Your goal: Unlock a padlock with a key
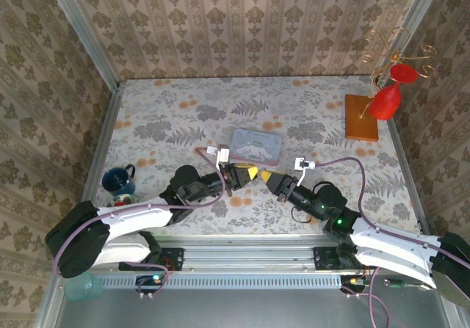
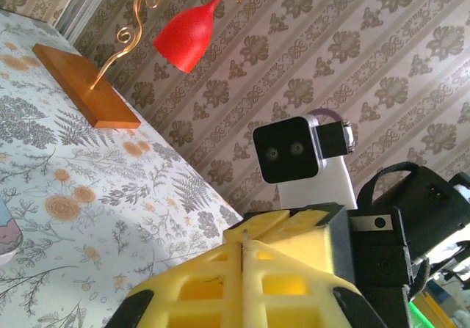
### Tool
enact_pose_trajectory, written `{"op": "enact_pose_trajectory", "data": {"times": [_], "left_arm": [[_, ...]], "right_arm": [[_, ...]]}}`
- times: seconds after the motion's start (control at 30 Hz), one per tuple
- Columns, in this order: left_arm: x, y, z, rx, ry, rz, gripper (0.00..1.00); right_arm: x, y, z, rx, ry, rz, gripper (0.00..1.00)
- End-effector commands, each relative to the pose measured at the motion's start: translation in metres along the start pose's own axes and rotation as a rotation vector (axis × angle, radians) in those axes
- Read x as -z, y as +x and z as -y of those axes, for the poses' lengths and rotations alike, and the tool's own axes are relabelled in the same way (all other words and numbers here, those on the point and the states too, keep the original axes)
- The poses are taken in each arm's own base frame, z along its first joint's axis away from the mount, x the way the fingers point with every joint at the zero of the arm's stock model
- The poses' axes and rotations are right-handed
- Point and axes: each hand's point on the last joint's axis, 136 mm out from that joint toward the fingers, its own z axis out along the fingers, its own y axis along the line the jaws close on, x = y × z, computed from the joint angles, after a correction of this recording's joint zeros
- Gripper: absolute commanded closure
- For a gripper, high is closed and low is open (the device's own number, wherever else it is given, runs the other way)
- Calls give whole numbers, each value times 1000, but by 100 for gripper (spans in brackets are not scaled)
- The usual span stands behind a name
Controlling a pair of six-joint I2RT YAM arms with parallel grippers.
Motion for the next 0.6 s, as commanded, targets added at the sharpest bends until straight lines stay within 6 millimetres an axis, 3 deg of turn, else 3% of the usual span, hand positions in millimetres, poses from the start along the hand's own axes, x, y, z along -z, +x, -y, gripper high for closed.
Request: {"op": "enact_pose_trajectory", "data": {"times": [0.0, 0.17, 0.4, 0.57], "left_arm": [[4, -11, 4, -88, -61, 5, 100], [10, -7, 2, -147, -119, -65, 100], [-4, 6, 15, -125, -27, -168, 100], [-5, 12, 16, -119, -29, -220, 100]], "right_arm": [[7, 0, 10, 146, 70, -11, 73], [16, 0, 7, 186, -4, -10, 60], [5, 9, -13, 204, -89, -93, 60], [3, 9, -14, 215, -95, -89, 60]]}}
